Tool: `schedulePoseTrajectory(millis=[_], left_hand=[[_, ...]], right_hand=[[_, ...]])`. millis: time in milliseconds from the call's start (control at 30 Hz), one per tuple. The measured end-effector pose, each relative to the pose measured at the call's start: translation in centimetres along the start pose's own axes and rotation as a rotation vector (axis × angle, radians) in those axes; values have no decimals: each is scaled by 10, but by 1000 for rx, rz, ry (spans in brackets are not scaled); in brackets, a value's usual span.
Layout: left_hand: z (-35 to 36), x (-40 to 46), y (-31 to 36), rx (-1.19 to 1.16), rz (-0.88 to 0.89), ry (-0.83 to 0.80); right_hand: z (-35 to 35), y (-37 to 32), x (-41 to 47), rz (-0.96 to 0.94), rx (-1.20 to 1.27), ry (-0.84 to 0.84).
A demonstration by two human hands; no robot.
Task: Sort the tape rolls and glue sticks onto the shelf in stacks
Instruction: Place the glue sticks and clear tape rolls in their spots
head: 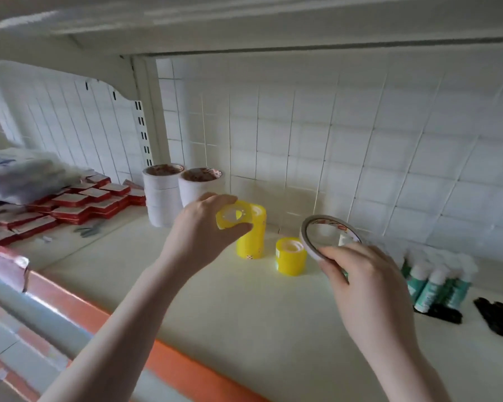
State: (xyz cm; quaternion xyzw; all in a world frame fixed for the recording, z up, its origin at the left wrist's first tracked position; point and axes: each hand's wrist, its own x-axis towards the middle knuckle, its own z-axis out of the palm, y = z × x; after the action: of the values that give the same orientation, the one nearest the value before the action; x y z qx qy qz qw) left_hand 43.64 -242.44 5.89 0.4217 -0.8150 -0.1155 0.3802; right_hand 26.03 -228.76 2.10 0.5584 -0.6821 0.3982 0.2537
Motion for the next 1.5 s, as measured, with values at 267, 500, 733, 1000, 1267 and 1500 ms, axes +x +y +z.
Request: schedulePoseTrajectory(millis=[267, 500, 733, 1000, 1267, 1500], left_hand=[[29, 59, -34, -72, 128, -154], [46, 71, -41, -83, 125, -200], [53, 72, -42, -111, 103, -211], [55, 68, -40, -177, 74, -189], [59, 66, -37, -192, 79, -163], [61, 63, -38, -199, 82, -175]], right_hand=[[30, -28, 5, 177, -184, 8], [35, -27, 16, 192, -239, 3], [41, -20, 20, 186, -261, 4], [42, -14, 20, 185, -245, -20], [42, -14, 19, 184, -246, -23], [41, -15, 17, 192, -256, -14]])
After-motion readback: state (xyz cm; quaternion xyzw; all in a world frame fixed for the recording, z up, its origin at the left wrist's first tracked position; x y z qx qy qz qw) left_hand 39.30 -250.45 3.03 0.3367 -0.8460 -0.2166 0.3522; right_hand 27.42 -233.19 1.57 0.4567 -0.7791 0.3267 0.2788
